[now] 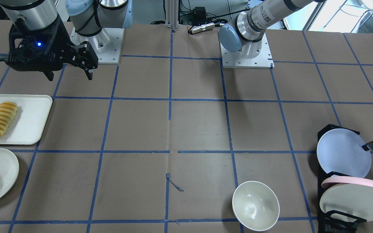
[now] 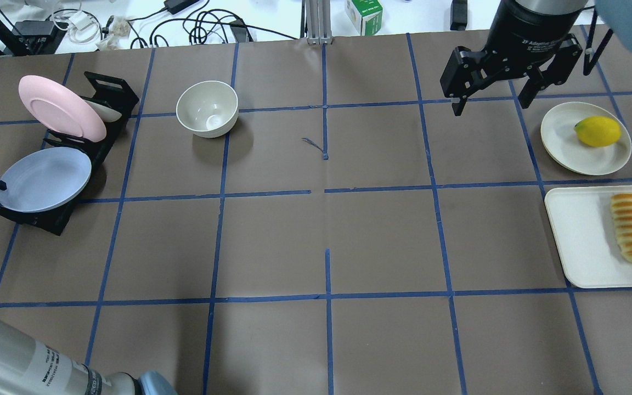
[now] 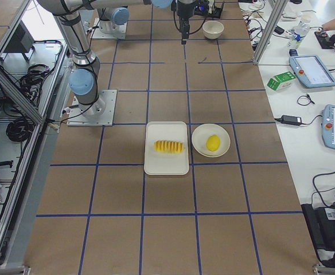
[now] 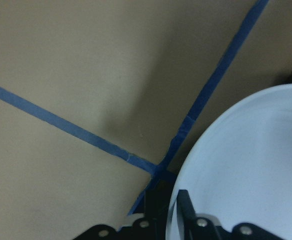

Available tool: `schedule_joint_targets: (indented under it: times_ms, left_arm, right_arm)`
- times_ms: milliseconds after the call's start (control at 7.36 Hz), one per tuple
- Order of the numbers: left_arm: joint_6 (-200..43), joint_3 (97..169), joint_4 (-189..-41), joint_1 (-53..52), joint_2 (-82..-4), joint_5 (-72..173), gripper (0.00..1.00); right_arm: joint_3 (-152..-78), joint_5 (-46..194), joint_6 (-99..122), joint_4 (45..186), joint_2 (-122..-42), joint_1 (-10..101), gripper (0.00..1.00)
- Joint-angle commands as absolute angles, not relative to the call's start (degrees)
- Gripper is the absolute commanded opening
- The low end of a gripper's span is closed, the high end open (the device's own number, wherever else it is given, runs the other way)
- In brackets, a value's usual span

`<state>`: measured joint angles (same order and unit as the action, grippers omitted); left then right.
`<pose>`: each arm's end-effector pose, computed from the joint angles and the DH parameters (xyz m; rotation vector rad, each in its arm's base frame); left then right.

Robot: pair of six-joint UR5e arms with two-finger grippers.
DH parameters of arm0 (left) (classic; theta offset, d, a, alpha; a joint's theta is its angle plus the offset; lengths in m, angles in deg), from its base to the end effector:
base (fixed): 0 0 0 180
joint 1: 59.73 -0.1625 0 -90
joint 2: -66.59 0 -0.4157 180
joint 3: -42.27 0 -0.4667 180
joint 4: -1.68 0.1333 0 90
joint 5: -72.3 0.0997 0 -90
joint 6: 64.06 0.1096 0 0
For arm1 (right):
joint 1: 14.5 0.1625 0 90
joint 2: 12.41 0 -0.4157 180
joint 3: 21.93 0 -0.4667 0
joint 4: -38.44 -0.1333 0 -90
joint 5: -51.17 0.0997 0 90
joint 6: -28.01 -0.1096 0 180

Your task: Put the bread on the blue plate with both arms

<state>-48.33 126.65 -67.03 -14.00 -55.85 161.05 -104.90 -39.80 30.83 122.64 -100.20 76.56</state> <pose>0.4111 -0.6161 0.1841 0.7589 -2.9772 -0.1117 0.1421 -0.5764 0.5058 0.1060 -3.1230 -0.0271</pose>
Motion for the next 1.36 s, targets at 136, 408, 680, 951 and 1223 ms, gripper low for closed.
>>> schedule_joint_targets:
  times_ms: [136, 408, 680, 951, 1223]
  left_arm:
    - [-44.65, 126.47, -67.22, -14.12, -55.05, 158.97, 0.00]
    - [-41.50, 125.95, -72.46, -13.77, -52.86, 158.79, 0.00]
    - [-39.56, 126.64, -81.41, -12.89, -48.57, 158.17, 0.00]
    - [-39.36, 127.87, -89.16, -10.97, -44.69, 154.49, 0.00]
    - [-41.03, 134.44, -88.41, -4.92, -41.79, 152.04, 0.00]
  right_arm:
    - [-104.90, -39.63, 31.09, 122.29, -100.22, 75.68, 1.00]
    - [-104.90, -39.27, 31.18, 122.20, -100.22, 74.89, 1.00]
    - [-104.90, -39.27, 31.18, 122.20, -100.22, 74.88, 1.00]
    - [-104.90, -39.54, 31.27, 122.29, -100.13, 74.80, 1.00]
    - [-105.17, -39.19, 31.35, 122.03, -100.04, 71.92, 1.00]
